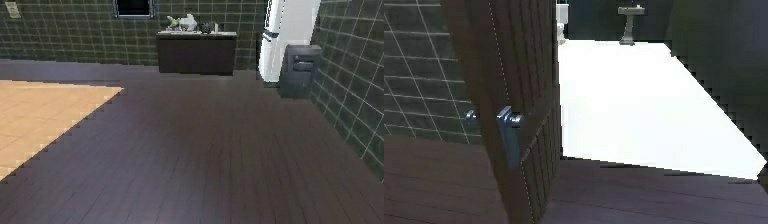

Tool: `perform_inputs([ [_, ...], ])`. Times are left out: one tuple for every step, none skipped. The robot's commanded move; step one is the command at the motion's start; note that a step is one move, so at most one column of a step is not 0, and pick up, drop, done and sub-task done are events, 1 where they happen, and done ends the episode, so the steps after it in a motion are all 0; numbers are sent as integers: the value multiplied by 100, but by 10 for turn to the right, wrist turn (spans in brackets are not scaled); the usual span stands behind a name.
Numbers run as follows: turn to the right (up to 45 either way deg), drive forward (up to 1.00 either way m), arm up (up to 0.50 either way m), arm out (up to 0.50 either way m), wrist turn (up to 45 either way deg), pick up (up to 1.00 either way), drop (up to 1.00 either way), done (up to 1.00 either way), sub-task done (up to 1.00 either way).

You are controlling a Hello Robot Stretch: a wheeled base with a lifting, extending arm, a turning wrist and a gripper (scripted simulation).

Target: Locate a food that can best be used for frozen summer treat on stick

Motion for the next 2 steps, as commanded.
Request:
perform_inputs([
  [0, 100, 0, 0, 0, 0, 0, 0, 0],
  [0, 100, 0, 0, 0, 0, 0, 0, 0],
])
